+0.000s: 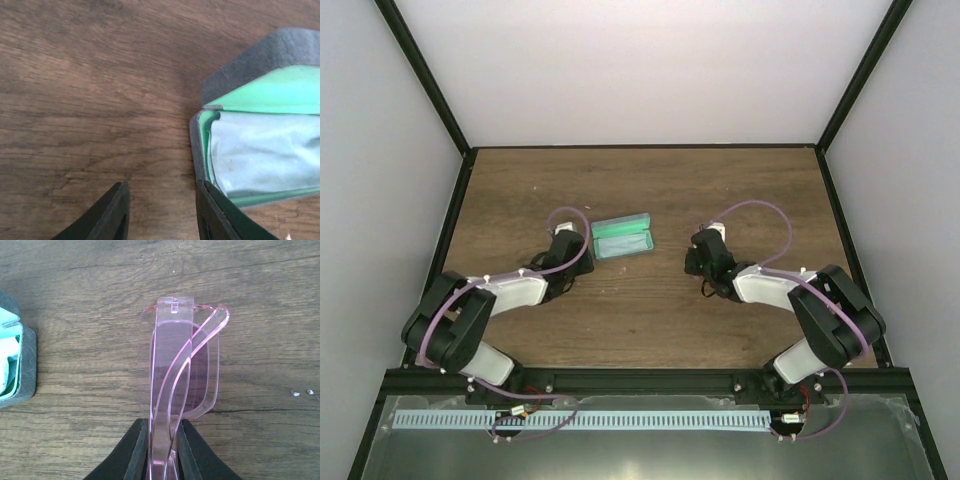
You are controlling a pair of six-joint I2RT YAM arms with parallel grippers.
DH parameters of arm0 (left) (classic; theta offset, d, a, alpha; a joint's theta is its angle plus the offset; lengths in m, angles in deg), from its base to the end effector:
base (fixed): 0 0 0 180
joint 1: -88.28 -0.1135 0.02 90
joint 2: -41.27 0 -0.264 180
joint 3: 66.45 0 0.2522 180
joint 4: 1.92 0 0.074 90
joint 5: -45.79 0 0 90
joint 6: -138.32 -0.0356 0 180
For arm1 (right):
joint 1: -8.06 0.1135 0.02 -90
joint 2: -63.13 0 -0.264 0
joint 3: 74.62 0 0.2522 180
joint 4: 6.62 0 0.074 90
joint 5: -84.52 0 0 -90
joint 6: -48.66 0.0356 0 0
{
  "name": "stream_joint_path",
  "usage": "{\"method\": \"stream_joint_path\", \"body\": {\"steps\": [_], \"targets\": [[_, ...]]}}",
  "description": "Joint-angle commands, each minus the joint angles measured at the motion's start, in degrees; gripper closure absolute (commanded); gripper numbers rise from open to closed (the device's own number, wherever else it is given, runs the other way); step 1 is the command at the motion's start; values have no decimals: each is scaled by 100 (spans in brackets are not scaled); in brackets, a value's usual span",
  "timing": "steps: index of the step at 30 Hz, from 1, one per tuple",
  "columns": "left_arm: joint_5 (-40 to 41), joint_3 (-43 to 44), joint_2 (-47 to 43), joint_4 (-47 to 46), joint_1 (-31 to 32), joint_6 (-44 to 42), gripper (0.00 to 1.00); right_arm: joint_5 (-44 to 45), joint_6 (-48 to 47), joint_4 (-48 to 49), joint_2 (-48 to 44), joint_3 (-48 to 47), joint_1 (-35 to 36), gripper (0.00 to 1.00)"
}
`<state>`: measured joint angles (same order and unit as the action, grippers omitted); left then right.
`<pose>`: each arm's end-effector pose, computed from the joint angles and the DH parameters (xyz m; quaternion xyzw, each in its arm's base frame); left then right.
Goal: Organize the sunglasses
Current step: Pick up the sunglasses from the center of the board, then adjust the sunglasses case at the center of the board.
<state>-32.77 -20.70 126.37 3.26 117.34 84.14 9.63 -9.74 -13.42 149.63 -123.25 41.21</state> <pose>0.2395 -0.1250 0.1403 -0.0926 0.9138 -0.1287 0.3738 0.2395 0.1454 0.1460 0.0383 0.9154 0.1021 0.3876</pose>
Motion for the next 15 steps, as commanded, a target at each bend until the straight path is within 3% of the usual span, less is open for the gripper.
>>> {"method": "stream_joint_path", "body": {"steps": [1, 7, 12, 15], "targets": [[33, 327, 324, -228, -215, -126, 68, -23, 49, 155, -129, 10, 61, 93], [-813, 928, 1201, -259, -1165, -327, 85, -4, 41, 148, -87, -38, 65, 93], [-2768, 1468, 2014, -768, -1612, -624, 81, -34, 11, 165, -42, -112, 69, 93], [-3127, 1801, 2420, -792, -1731, -630, 78, 5, -2, 164, 4, -119, 70, 93]]}}
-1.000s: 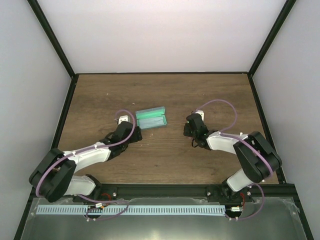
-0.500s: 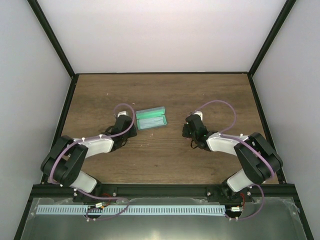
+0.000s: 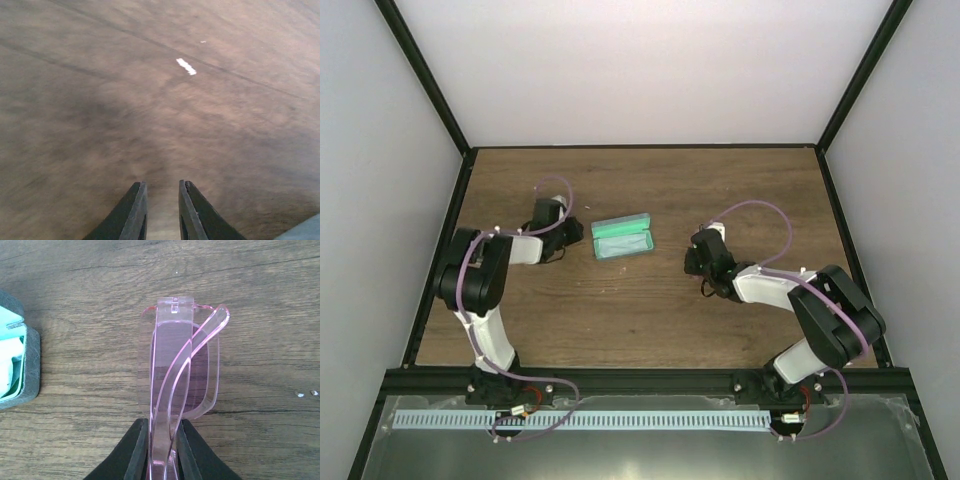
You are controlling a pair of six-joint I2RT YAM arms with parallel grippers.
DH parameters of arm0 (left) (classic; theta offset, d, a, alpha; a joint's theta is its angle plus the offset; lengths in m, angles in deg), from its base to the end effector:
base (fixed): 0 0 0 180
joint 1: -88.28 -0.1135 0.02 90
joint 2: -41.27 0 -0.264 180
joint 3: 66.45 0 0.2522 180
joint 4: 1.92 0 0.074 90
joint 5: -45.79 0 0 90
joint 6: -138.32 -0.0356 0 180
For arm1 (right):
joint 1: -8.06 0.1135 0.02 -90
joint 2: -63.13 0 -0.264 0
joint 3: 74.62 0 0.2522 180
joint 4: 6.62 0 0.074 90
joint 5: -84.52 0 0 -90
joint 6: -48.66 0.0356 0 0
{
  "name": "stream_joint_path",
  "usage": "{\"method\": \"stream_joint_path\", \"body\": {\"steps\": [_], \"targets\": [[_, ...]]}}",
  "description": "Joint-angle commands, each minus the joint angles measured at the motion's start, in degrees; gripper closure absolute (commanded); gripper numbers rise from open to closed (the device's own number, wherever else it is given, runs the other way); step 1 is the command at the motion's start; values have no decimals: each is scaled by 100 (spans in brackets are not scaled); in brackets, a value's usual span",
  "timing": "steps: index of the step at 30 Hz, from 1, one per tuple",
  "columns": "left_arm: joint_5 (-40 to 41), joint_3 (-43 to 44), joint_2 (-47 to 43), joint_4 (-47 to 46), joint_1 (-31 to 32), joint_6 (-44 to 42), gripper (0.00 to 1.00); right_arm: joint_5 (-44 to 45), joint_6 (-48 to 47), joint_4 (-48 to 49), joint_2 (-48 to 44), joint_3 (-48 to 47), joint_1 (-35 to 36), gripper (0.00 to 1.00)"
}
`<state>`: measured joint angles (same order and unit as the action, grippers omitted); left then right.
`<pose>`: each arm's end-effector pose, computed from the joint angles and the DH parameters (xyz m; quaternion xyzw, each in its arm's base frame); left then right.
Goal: Organize the sunglasses
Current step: Adjust the sunglasses case at the center of the board.
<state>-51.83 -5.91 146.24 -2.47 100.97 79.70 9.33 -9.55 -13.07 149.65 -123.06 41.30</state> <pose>0.3375 -0.0808 0.1162 -0.1234 0.9101 -0.2033 0.3393 0.2390 0.1458 0.1454 0.0382 0.9152 0.1058 0.3871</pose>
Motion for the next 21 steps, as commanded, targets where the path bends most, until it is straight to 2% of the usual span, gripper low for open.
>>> {"method": "stream_joint_path", "body": {"steps": [1, 5, 10, 15, 21], "targets": [[-1383, 399, 547, -264, -155, -173, 78, 46, -24, 130, 17, -146, 63, 93], [-2419, 671, 1019, -525, -421, -152, 78, 110, -37, 124, 87, -184, 60, 93], [-3227, 705, 1408, -949, -460, -91, 81, 101, -45, 98, 183, -290, 63, 93], [-3676, 547, 1596, -1409, -407, -56, 81, 46, -62, 130, 212, -302, 61, 93], [-3559, 276, 1590, -1473, -247, -176, 81, 33, -36, 148, 204, -302, 60, 93]]}}
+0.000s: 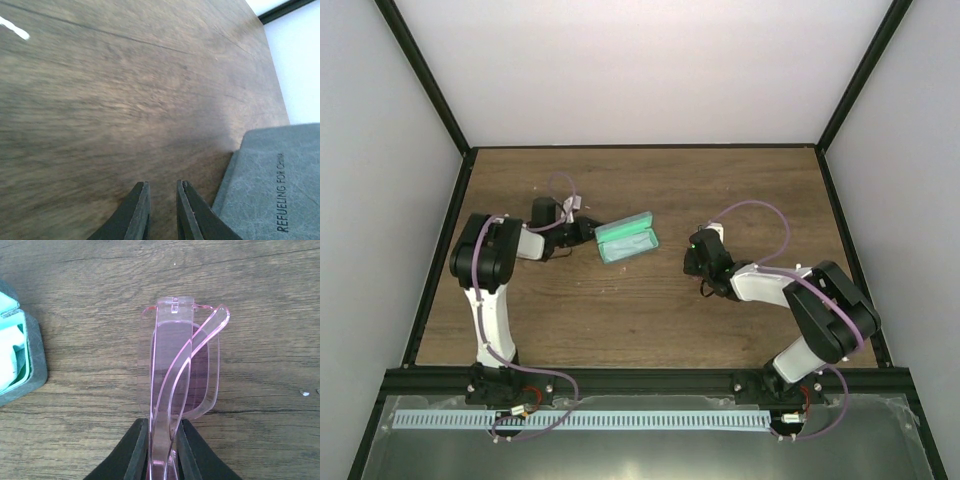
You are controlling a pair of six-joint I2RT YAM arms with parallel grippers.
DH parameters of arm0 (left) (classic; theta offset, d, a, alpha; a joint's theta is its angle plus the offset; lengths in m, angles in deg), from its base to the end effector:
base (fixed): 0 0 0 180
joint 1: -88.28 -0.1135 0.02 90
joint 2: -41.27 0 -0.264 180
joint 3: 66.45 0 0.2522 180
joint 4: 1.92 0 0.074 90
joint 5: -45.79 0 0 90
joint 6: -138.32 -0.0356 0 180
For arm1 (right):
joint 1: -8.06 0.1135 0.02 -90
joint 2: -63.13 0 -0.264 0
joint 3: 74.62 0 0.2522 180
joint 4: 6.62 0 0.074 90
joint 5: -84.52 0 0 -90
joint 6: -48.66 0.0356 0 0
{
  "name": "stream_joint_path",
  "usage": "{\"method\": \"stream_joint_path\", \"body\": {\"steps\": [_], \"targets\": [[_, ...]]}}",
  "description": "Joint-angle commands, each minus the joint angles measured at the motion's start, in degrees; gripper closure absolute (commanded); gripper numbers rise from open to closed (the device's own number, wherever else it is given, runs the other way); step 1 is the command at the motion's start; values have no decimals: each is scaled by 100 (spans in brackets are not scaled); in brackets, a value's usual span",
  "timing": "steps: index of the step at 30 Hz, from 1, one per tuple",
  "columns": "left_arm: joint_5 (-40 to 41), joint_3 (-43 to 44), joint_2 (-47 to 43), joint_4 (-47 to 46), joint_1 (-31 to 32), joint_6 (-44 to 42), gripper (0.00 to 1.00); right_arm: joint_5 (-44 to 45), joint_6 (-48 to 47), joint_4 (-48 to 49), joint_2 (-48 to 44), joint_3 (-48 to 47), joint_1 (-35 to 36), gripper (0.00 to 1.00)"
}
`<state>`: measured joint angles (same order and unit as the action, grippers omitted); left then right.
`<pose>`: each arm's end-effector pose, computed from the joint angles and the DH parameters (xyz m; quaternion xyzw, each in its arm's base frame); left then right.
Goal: Organize the sunglasses
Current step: Adjust the sunglasses case at the center of the board.
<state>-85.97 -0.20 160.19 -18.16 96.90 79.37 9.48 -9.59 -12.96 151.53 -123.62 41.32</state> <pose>0.3736 -0.0806 0.0843 -0.0047 0.8494 -0.4422 0.2881 0.2418 0.1476 0.1397 0.0369 0.9190 0.0990 0.3798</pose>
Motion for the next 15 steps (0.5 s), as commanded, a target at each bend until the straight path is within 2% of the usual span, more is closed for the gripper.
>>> {"method": "stream_joint_path", "body": {"steps": [1, 15], "targets": [[-144, -356, 186, 58, 184, -144, 81, 3, -30, 137, -12, -234, 60, 93], [394, -952, -430, 8, 1061, -144, 80, 71, 80, 4, -525, -100, 143, 93]]}}
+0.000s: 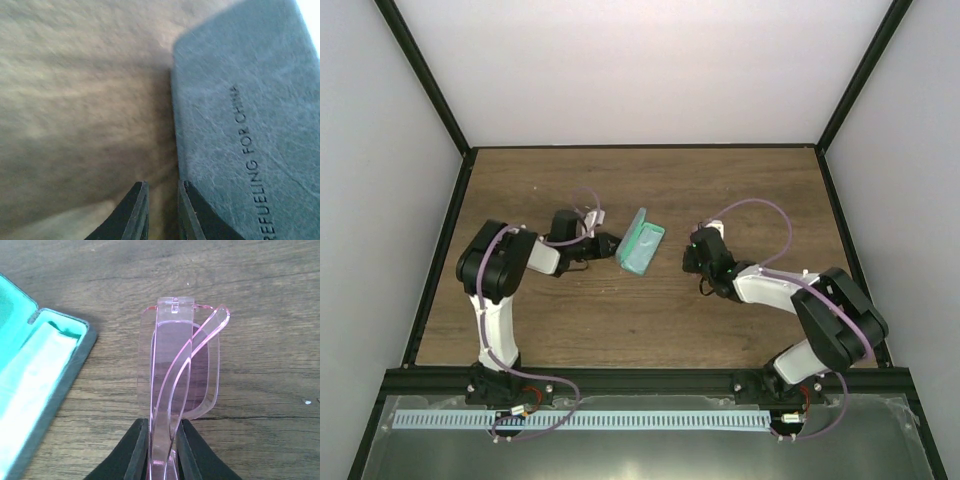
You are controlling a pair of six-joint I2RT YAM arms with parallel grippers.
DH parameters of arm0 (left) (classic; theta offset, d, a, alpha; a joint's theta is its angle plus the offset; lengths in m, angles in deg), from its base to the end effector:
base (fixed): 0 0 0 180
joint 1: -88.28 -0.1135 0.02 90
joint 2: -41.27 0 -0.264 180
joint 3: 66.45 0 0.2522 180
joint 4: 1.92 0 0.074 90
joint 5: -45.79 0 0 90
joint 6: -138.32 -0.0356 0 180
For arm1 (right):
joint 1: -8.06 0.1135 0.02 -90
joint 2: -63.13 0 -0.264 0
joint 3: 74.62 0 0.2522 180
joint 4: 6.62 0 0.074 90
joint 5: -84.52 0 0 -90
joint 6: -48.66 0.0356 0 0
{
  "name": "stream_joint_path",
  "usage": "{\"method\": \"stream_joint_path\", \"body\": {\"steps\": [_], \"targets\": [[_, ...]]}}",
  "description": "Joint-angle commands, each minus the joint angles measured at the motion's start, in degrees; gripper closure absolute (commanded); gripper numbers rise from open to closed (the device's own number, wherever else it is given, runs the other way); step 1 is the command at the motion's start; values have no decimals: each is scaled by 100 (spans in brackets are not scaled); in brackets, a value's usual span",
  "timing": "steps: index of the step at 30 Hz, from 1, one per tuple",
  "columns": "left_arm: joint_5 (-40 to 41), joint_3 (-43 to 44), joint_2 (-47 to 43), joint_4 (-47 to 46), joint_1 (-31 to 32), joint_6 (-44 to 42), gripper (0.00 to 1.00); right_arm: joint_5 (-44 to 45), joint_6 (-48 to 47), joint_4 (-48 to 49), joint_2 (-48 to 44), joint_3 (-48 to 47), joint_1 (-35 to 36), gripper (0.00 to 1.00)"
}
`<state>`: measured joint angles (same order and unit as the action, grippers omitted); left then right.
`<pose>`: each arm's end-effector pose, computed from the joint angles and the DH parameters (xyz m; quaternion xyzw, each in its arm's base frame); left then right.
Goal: Organize the sunglasses
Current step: Adjust the sunglasses case at the center of the board.
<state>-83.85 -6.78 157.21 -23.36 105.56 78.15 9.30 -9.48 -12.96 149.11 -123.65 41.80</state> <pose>0.3358 -0.1283 0.0832 0.0649 0.8460 -0.4496 0.2792 0.2395 0.1491 0.1509 0.0360 0.9112 0.1137 0.3944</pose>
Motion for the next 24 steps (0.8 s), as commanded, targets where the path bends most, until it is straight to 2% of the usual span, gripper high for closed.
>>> {"method": "stream_joint_path", "body": {"steps": [1, 7, 16, 21, 24], "targets": [[215, -347, -192, 532, 241, -21, 80, 96, 81, 3, -343, -77, 106, 93], [460, -521, -323, 545, 525, 9, 79, 85, 63, 3, -501, -100, 243, 94], [552, -571, -363, 434, 531, 213, 79, 66, 66, -134, 72, -736, 568, 93], [1072, -646, -651, 784, 523, 123, 79, -191, 64, -34, 450, -1097, 599, 94], [1552, -854, -804, 680, 514, 283, 78, -293, 153, -10, 767, -1323, 599, 94]]}}
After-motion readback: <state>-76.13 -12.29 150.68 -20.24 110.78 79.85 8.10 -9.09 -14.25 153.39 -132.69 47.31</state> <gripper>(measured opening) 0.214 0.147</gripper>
